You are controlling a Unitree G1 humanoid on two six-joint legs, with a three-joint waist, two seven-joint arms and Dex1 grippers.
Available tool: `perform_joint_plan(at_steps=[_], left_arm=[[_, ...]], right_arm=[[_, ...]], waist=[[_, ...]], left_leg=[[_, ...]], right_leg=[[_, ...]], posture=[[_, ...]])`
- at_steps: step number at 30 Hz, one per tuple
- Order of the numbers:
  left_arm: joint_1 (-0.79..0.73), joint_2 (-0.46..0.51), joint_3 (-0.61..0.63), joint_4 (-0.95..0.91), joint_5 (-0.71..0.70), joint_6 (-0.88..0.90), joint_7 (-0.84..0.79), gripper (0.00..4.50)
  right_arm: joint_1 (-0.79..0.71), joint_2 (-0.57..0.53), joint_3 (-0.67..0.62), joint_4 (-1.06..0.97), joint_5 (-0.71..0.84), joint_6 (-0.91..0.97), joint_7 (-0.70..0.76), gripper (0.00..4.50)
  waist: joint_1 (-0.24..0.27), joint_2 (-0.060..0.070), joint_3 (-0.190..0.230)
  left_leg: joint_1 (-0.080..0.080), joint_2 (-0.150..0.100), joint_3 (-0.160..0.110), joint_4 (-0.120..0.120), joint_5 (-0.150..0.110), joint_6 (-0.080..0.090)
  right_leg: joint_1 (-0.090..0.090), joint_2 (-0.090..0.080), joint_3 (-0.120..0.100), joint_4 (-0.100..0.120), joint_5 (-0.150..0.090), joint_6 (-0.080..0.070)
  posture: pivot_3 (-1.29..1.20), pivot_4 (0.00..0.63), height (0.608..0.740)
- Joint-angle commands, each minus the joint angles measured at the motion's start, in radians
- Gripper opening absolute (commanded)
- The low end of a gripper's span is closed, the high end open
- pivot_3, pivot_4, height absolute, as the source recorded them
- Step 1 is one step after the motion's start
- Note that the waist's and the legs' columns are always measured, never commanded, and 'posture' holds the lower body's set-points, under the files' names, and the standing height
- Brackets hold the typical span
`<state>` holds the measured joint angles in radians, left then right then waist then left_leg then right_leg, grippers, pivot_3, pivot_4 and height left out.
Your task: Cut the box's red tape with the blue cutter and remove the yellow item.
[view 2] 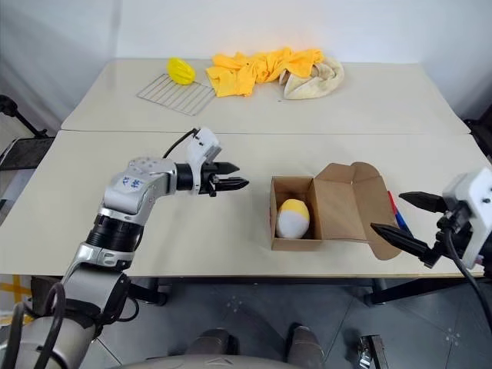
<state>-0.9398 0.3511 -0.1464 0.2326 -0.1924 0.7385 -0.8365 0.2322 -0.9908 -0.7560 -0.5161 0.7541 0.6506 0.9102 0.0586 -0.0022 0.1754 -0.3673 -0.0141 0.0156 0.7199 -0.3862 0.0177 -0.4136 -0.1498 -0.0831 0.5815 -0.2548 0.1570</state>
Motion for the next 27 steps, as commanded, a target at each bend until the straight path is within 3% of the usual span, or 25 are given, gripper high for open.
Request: perform_joint_plan(at_steps=[1,2,6,14,20,23,27], left_arm=[[-0.056,-0.014,-0.132,-0.095,0.017,-0.101,-0.119,4.22],[-0.074,-0.029,-0.181,-0.099,0.025,-0.128,-0.159,4.48],[-0.154,-0.077,-0.308,-0.025,0.096,-0.158,-0.204,4.48],[-0.218,-0.118,-0.446,0.055,0.218,-0.201,-0.243,4.48],[-0.206,-0.14,-0.505,0.106,0.278,-0.251,-0.268,4.48],[-0.204,-0.166,-0.508,0.146,0.304,-0.287,-0.254,3.86],[-0.206,-0.185,-0.495,0.178,0.32,-0.315,-0.257,2.7]], right_arm=[[0.028,0.036,-0.066,-0.085,0.009,-0.05,0.036,4.5],[0.046,0.048,-0.074,-0.109,0.01,-0.06,0.048,4.5],[0.083,0.088,-0.126,-0.168,0.031,-0.059,0.043,4.5],[0.206,0.199,-0.233,-0.253,0.026,-0.065,-0.011,4.5],[0.269,0.286,-0.236,-0.32,0.014,-0.089,-0.079,4.5],[0.291,0.312,-0.228,-0.336,0.003,-0.105,-0.099,4.5],[0.308,0.317,-0.229,-0.337,0.003,-0.122,-0.114,4.5]], waist=[[-0.002,0.0,0.0],[-0.001,0.0,0.0],[-0.001,0.0,0.0],[-0.005,0.0,0.0],[-0.002,0.0,0.0],[-0.002,0.0,0.0],[-0.004,0.0,0.0]], left_leg=[[0.0,0.0,0.0,0.0,0.0,0.0],[0.0,0.0,0.0,-0.001,0.0,-0.001],[0.0,0.0,0.001,0.0,0.0,-0.001],[0.001,0.0,0.001,-0.001,0.0,0.0],[0.001,0.0,0.002,-0.001,0.0,0.001],[0.001,0.0,0.002,-0.001,-0.001,0.002],[0.002,0.0,0.002,-0.001,-0.001,0.002]], right_leg=[[0.0,0.0,0.0,0.0,0.0,0.0],[0.0,0.0,0.0,0.0,0.0,0.0],[0.001,0.0,0.0,-0.001,0.0,0.0],[0.0,0.0,0.001,-0.001,0.0,0.0],[0.0,0.0,0.003,-0.001,0.0,0.0],[0.0,0.0,0.003,-0.001,0.0,0.0],[0.0,0.0,0.004,0.0,0.0,0.0]], posture=[[0.0,0.15,0.74],[0.0,0.15,0.74],[0.0,0.15,0.74],[0.0,0.15,0.74],[0.0,0.15,0.74],[0.0,0.15,0.74],[0.0,0.15,0.74]])
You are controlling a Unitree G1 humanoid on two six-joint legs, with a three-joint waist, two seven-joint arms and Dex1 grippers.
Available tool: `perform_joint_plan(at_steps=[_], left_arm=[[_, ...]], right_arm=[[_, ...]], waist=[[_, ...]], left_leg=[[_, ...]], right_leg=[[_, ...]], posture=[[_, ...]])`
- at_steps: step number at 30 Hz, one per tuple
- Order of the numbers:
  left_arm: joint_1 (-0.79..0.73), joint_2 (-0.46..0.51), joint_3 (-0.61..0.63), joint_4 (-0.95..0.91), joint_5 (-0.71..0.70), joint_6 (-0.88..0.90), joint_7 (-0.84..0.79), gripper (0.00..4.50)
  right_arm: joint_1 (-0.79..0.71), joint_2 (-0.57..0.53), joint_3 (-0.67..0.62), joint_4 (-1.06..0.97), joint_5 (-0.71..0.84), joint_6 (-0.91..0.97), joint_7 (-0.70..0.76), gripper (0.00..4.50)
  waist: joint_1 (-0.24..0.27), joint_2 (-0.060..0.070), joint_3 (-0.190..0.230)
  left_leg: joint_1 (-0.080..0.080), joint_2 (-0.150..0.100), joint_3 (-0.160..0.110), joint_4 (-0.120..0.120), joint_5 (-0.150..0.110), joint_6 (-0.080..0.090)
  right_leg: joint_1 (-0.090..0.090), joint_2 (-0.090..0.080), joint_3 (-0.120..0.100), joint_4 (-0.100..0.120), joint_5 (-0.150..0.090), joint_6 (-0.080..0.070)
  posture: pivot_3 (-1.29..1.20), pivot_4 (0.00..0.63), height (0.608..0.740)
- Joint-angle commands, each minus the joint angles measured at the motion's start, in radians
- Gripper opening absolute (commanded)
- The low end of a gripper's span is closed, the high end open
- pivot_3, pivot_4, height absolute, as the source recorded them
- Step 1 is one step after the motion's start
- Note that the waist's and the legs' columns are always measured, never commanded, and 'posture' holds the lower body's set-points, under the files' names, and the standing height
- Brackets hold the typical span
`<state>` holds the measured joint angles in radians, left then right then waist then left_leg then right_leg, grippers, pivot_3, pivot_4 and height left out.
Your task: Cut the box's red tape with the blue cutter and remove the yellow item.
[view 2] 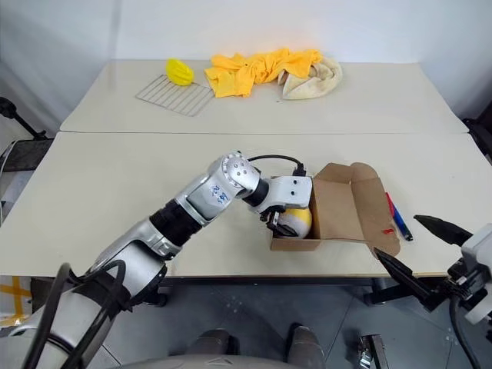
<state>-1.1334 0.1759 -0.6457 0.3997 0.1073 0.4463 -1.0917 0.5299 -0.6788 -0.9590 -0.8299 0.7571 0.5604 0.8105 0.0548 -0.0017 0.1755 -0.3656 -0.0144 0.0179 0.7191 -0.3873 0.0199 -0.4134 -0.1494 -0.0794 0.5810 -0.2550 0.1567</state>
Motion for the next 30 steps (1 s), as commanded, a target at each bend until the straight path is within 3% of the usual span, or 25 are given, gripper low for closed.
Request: perform_joint_plan(at_steps=[1,6,10,21,25,30], left_arm=[[-0.013,-0.012,0.008,0.015,0.022,-0.028,-0.004,2.41],[-0.023,-0.026,0.038,0.036,0.024,-0.044,0.0,0.95],[-0.038,-0.027,0.097,0.013,0.01,-0.036,0.021,0.15],[-0.085,-0.058,0.315,-0.09,-0.039,0.114,0.204,0.06],[-0.132,-0.069,0.46,-0.076,-0.04,0.217,0.413,0.06],[-0.112,-0.004,0.516,-0.02,0.069,0.328,0.679,0.06]], right_arm=[[0.013,0.004,-0.028,-0.023,0.001,-0.035,-0.016,4.5],[0.011,-0.008,-0.039,0.005,0.005,-0.056,-0.012,4.5],[-0.019,0.009,-0.062,0.065,0.062,-0.084,-0.005,4.5],[-0.103,-0.066,-0.06,0.211,0.145,-0.124,0.061,4.5],[-0.162,-0.137,-0.009,0.279,0.124,-0.115,0.074,4.5],[-0.261,-0.215,0.07,0.368,0.099,-0.11,0.092,4.5]], waist=[[-0.001,0.0,0.0],[0.002,0.0,0.0],[0.001,0.0,0.0],[0.0,0.0,0.0],[-0.001,0.0,0.0],[-0.006,0.0,0.0]], left_leg=[[0.0,0.0,0.0,0.0,0.0,0.0],[0.0,0.0,0.0,0.0,0.0,0.001],[0.0,0.0,0.0,0.0,0.0,0.001],[0.0,0.0,0.001,0.0,0.0,0.001],[0.0,0.0,0.001,0.0,0.0,0.001],[0.003,0.0,0.003,-0.001,0.0,0.001]], right_leg=[[0.0,0.0,0.0,0.0,0.0,0.0],[0.0,0.0,0.0,0.0,0.0,0.0],[0.0,0.0,0.0,0.0,0.0,0.0],[0.0,0.0,0.001,0.001,0.0,0.0],[0.0,0.0,0.001,0.001,0.0,0.0],[0.0,0.0,0.002,0.001,0.0,0.0]], posture=[[0.0,0.15,0.74],[0.0,0.15,0.74],[0.0,0.15,0.74],[0.0,0.15,0.74],[0.0,0.15,0.74],[0.0,0.15,0.74]])
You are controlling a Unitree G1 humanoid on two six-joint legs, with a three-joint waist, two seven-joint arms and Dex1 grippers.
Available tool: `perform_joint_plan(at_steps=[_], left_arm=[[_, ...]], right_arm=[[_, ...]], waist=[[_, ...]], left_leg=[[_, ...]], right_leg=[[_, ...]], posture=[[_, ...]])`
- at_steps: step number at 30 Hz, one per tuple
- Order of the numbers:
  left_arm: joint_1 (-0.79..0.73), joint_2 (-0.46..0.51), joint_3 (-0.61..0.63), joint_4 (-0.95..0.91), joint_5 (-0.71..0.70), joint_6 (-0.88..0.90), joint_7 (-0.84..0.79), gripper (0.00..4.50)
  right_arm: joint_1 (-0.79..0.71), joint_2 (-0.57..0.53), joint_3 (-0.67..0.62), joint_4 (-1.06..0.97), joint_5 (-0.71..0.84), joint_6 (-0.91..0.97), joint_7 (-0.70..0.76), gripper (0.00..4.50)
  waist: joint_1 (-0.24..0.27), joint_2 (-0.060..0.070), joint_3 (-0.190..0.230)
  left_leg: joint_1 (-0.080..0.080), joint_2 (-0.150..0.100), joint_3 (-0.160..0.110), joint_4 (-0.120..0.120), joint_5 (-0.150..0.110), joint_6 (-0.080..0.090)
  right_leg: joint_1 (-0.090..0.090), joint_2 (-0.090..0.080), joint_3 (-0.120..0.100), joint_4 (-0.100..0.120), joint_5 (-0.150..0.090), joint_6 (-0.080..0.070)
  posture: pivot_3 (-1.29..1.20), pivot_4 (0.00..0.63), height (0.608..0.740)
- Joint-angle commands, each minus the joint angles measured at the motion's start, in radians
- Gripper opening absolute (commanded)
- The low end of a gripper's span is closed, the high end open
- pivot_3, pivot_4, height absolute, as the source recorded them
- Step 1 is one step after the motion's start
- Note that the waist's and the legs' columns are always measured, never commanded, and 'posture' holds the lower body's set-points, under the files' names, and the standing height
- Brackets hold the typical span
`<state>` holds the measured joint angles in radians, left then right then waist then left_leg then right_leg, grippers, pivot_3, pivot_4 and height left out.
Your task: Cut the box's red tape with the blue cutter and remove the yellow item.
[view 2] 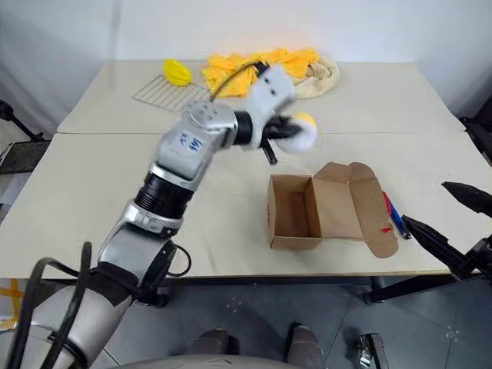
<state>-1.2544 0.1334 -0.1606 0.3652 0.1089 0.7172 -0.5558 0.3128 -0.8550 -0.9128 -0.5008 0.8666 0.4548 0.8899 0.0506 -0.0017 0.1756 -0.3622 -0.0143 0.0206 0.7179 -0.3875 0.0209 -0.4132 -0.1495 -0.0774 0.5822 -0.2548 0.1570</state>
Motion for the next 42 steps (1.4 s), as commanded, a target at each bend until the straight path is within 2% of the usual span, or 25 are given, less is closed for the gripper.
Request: perform_joint_plan(at_steps=[1,4,9,15,20,22,23,28,31,34,40,42], left_arm=[[0.015,0.048,0.03,0.016,0.077,0.067,0.169,0.06],[0.083,0.109,0.048,-0.026,0.126,0.229,0.26,0.06],[0.213,0.195,-0.013,-0.191,0.155,0.466,0.248,0.06],[0.251,0.237,-0.012,-0.293,0.132,0.556,0.245,2.02],[0.203,0.274,0.043,-0.377,0.054,0.496,0.179,3.63],[0.198,0.295,0.052,-0.419,0.021,0.392,0.142,4.26],[0.208,0.308,0.055,-0.451,-0.017,0.399,0.096,4.48],[0.39,0.399,0.059,-0.643,-0.208,0.357,-0.137,4.48],[0.549,0.377,0.161,-0.763,-0.365,0.275,-0.234,4.48],[0.675,0.319,0.263,-0.794,-0.481,0.151,-0.274,4.48],[0.944,0.374,0.326,-0.785,-0.58,-0.025,-0.402,4.48],[1.014,0.434,0.307,-0.703,-0.525,-0.151,-0.459,4.48]], right_arm=[[-0.057,-0.046,0.035,0.05,-0.016,-0.004,0.017,4.5],[-0.159,-0.103,0.126,0.132,-0.039,-0.005,0.054,4.5],[-0.342,-0.166,0.282,0.275,-0.089,-0.022,0.125,4.5],[-0.467,-0.167,0.387,0.352,-0.134,-0.031,0.175,4.5],[-0.525,-0.166,0.426,0.392,-0.157,-0.035,0.202,4.5],[-0.537,-0.167,0.432,0.402,-0.163,-0.037,0.213,4.5],[-0.544,-0.168,0.433,0.409,-0.165,-0.037,0.22,4.5],[-0.552,-0.169,0.43,0.439,-0.191,-0.049,0.25,4.5],[-0.528,-0.174,0.415,0.448,-0.212,-0.056,0.265,4.5],[-0.489,-0.18,0.399,0.47,-0.238,-0.07,0.286,4.5],[-0.346,-0.19,0.348,0.58,-0.316,-0.129,0.34,4.5],[-0.318,-0.19,0.336,0.602,-0.328,-0.14,0.341,4.5]], waist=[[-0.003,0.0,0.0],[-0.004,0.0,0.0],[-0.017,-0.001,0.001],[0.0,-0.002,0.001],[-0.002,-0.002,0.001],[-0.001,-0.002,0.001],[-0.003,-0.002,0.001],[-0.016,0.0,0.0],[-0.027,0.0,0.001],[-0.023,0.0,0.001],[-0.025,0.001,0.0],[-0.027,0.001,0.0]], left_leg=[[0.002,0.0,0.001,-0.001,0.0,0.0],[0.003,0.001,0.002,-0.002,0.0,-0.001],[0.004,0.001,0.005,-0.002,0.0,-0.001],[0.003,0.001,0.004,0.001,0.0,-0.003],[0.003,0.002,0.004,0.001,0.0,-0.005],[0.003,0.002,0.004,0.001,0.0,-0.005],[0.003,0.002,0.004,0.001,0.0,-0.005],[0.005,0.002,0.006,0.0,-0.001,-0.006],[0.006,0.004,0.007,-0.001,-0.001,-0.006],[0.005,0.005,0.007,0.001,-0.001,-0.006],[0.009,0.005,0.009,-0.001,-0.002,-0.006],[0.01,0.005,0.009,-0.001,-0.002,-0.006]], right_leg=[[0.0,0.0,0.001,0.001,0.0,0.0],[0.0,0.0,0.001,0.001,0.0,0.0],[0.0,0.0,0.001,0.002,0.0,0.0],[0.0,-0.001,0.0,0.002,0.0,0.0],[0.0,0.0,0.0,0.002,0.0,0.0],[0.0,0.0,0.0,0.002,0.0,0.0],[0.0,0.0,0.0,0.002,0.0,0.0],[0.0,0.0,-0.001,0.002,0.0,0.0],[0.0,0.0,-0.001,0.003,0.0,0.0],[0.0,0.0,-0.001,0.003,0.0,0.0],[0.003,0.0,0.0,0.003,0.0,-0.001],[0.003,0.0,0.0,0.003,-0.001,-0.001]], posture=[[0.0,0.15,0.74],[0.0,0.15,0.74],[0.0,0.15,0.74],[0.0,0.15,0.74],[0.0,0.15,0.74],[0.0,0.15,0.74],[0.0,0.15,0.74],[0.0,0.15,0.74],[0.0,0.15,0.74],[0.0,0.15,0.74],[0.0,0.15,0.74],[0.0,0.15,0.74]])
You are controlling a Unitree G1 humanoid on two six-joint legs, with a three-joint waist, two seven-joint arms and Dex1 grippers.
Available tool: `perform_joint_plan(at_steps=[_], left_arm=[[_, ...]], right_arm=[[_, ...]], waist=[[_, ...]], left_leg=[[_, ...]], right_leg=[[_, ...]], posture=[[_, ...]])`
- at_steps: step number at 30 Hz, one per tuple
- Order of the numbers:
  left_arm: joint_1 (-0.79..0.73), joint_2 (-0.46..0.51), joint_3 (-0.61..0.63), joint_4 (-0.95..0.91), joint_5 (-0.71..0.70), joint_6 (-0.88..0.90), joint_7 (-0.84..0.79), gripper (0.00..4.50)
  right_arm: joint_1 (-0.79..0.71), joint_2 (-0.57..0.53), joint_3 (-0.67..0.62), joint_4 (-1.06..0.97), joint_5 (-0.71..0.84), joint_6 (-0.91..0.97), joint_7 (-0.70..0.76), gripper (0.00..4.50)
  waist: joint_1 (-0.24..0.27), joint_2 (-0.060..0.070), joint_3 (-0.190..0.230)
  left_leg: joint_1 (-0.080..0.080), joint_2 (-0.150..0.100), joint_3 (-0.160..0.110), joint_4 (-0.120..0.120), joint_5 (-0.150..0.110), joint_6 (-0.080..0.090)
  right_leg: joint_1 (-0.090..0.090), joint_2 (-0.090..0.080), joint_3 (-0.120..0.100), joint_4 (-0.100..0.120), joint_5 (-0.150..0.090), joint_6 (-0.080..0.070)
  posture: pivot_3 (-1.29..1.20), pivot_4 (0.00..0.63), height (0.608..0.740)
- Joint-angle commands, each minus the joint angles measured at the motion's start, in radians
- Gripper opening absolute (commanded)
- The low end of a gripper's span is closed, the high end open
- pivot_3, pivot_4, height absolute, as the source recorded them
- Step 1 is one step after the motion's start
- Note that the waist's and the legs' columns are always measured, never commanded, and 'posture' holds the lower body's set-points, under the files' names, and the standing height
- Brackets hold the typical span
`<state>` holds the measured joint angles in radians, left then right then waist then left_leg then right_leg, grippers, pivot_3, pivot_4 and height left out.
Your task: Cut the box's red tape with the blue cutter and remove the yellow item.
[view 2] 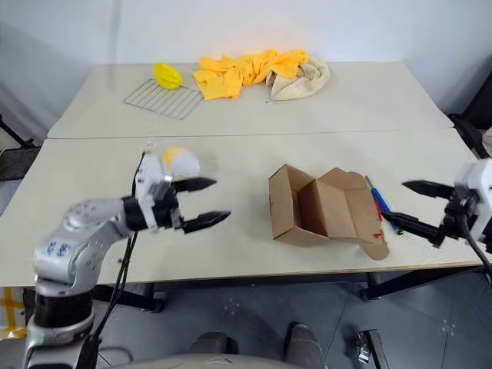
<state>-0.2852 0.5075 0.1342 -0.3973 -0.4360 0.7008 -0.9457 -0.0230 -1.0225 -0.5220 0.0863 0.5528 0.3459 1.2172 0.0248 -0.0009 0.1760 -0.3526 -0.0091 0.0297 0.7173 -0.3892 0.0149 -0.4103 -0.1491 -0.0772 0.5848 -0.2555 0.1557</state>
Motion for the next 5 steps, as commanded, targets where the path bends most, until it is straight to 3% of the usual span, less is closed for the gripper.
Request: perform_joint_plan(at_steps=[1,5], left_arm=[[0.073,0.085,0.009,0.087,0.033,-0.178,-0.091,4.48],[0.123,0.139,0.022,0.163,0.032,-0.275,-0.131,4.48]], right_arm=[[0.03,-0.019,-0.056,0.016,-0.019,-0.036,0.013,4.5],[0.075,0.008,-0.059,-0.028,-0.026,-0.036,-0.018,4.5]], waist=[[-0.002,0.0,0.0],[-0.003,0.001,0.0]], left_leg=[[0.0,0.0,0.001,0.0,0.0,0.0],[0.001,0.001,0.002,0.0,-0.001,0.001]], right_leg=[[0.0,0.0,0.0,0.0,0.0,0.0],[0.0,0.0,0.001,0.001,0.0,-0.001]], posture=[[0.0,0.15,0.74],[0.0,0.15,0.74]])
